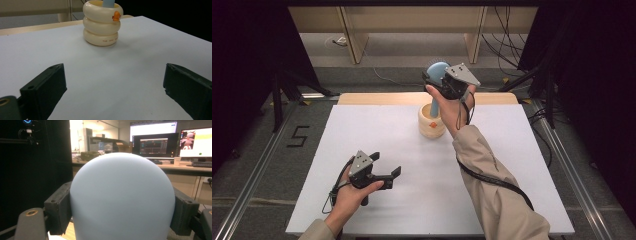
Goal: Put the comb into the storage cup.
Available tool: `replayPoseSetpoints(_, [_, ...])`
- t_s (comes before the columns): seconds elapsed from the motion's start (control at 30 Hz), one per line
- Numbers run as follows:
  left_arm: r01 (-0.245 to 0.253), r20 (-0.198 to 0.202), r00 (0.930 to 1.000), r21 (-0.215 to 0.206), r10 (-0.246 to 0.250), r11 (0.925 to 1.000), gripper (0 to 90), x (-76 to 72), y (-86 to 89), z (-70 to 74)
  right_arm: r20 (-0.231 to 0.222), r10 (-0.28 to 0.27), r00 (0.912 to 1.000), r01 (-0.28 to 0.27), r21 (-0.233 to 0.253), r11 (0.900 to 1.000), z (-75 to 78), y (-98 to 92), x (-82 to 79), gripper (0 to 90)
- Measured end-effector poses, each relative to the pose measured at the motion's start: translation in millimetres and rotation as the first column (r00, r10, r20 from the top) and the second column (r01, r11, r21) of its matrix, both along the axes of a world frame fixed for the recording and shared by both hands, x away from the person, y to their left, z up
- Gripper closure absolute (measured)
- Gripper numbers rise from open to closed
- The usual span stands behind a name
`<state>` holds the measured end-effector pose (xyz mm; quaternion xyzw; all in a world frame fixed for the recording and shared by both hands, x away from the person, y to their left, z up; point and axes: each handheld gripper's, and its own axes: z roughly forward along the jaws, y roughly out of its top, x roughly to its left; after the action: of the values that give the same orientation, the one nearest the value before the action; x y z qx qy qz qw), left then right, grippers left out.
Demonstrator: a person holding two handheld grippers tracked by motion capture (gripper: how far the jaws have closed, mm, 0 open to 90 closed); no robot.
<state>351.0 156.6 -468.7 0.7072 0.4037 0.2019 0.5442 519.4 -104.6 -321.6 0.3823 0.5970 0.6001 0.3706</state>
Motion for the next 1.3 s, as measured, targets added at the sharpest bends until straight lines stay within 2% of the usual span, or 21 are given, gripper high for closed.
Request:
replayPoseSetpoints(0.3, [-0.001, -0.003, 1.0, -0.004, 0.001, 1.0, 4.0, 0.4, -0.1, -0.8, 0.004, 0.0, 1.0, 0.0, 0.004, 1.0, 0.1, -0.3, -0.1, 21.2])
replayPoseSetpoints(1.3, [0.002, -0.001, 1.0, -0.002, -0.002, 1.0, 4.1, 0.5, -1.0, -0.7, -0.004, -0.022, 0.9998, 0.022, -0.002, 1.0, -15.6, 2.3, 1.7, 21.2])
